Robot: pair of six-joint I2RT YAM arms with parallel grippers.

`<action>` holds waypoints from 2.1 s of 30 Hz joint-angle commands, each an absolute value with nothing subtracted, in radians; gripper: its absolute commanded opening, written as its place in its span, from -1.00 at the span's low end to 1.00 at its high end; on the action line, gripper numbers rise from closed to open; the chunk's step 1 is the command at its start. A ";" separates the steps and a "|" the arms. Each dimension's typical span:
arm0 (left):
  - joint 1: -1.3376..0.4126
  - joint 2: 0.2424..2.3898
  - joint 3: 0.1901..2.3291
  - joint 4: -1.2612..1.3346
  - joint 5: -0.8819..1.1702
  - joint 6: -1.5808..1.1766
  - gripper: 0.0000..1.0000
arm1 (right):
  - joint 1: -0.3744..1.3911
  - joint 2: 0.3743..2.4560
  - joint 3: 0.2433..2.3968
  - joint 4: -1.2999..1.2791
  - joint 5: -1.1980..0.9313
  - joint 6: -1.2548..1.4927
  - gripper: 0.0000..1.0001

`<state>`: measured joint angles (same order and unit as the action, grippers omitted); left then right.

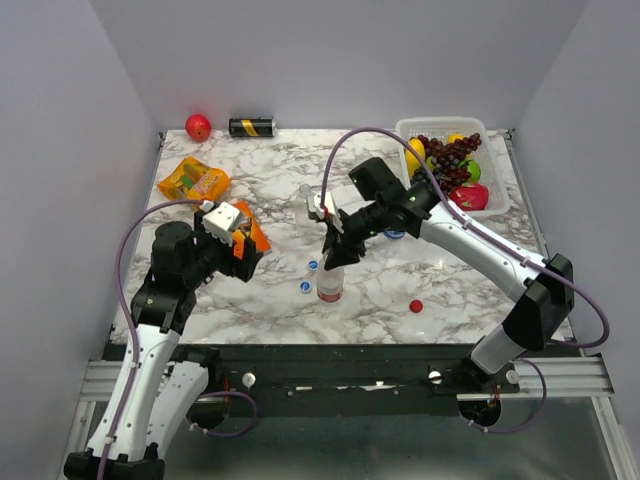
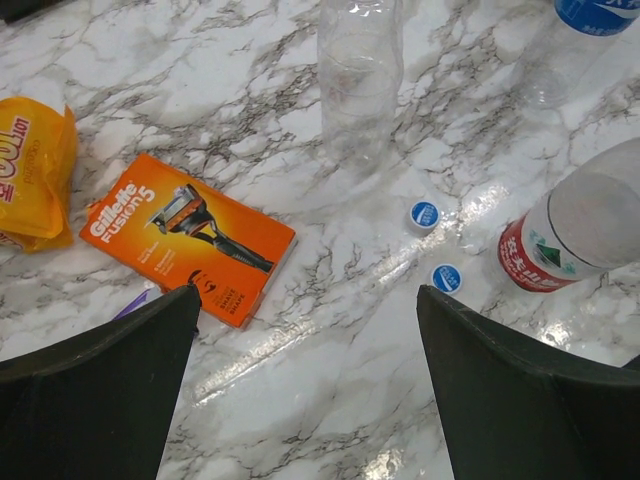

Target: Screw on the bottle caps

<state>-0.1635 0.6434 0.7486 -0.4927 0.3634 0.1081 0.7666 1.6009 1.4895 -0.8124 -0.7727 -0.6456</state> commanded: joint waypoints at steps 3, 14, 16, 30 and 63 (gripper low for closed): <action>-0.167 0.649 0.684 -0.387 0.601 0.112 0.98 | 0.776 1.565 1.477 -0.775 -0.694 -0.598 -0.61; -0.373 0.632 0.506 -0.082 0.795 0.152 0.97 | 0.776 1.537 1.733 -0.911 -0.690 -0.459 -0.90; -0.414 0.640 0.480 -0.008 0.760 0.121 0.98 | 0.776 1.558 1.790 -0.942 -0.713 -0.419 -0.94; -0.646 0.856 0.394 0.400 0.609 0.006 0.98 | 0.776 1.560 1.845 -0.950 -0.813 -0.348 -0.96; -0.719 0.986 0.382 0.604 0.548 -0.040 0.81 | 0.776 1.600 1.873 -0.940 -0.851 -0.324 -0.97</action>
<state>-0.7097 0.9897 0.3801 0.5243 0.5831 -0.0250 0.7666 1.5822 1.8561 -0.9356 -0.8322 -0.3393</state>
